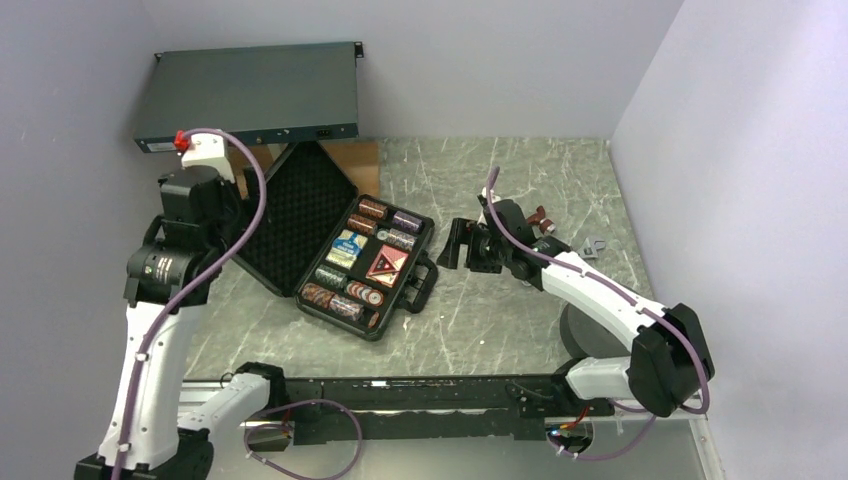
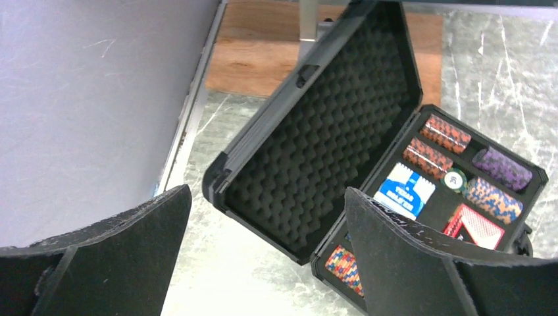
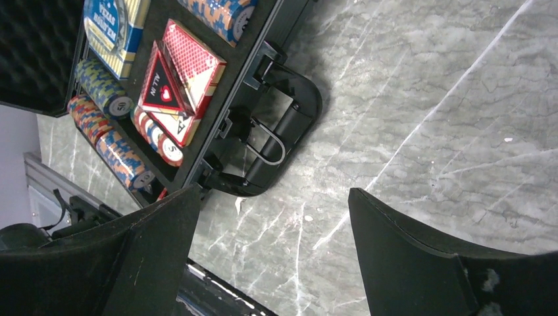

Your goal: Pack up texas hold em set

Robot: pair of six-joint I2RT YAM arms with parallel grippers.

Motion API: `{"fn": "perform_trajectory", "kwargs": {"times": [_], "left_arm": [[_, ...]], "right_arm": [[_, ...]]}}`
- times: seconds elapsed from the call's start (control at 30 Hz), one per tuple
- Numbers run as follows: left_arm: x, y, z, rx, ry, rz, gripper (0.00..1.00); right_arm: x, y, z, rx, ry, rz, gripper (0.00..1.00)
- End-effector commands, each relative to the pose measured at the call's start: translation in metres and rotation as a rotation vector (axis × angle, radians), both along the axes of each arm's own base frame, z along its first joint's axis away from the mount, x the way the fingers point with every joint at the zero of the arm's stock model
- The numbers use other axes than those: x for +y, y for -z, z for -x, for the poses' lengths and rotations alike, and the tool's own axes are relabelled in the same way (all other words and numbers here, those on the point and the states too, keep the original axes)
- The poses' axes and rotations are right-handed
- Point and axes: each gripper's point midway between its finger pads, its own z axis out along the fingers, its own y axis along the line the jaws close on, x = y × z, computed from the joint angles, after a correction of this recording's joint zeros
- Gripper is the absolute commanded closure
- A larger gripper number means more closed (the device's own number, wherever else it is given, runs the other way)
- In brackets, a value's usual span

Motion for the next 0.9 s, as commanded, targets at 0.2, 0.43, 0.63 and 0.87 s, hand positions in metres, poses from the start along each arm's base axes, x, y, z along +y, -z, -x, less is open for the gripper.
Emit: {"fn": "perform_trajectory", "kwargs": {"times": [0.2,0.43,0.63,0.87], "left_arm": [[0.037,-0.018,-0.015,-0.078,-0.062,0.207,0.10],[0.070,-0.010,-0.028,-0.152,-0.148,0.414,0.24],[0.102,0.024,-0.045,-0.140,-0.243,0.472,0.31],[0.114,0.066,-0.076,-0.049,-0.210,0.646,0.42]], "right_arm": [[-0.008,0.003,0.013,-0.006,-0.007,-0.005,0.14],[-0.002,0.007,0.013,0.021,-0.020,-0.019,0.15],[-0.006,0.008,0.009,0.012,-0.004,0.006,0.16],[-0.008,0.014,0.010,0.010,0.008,0.013,0.16]]}}
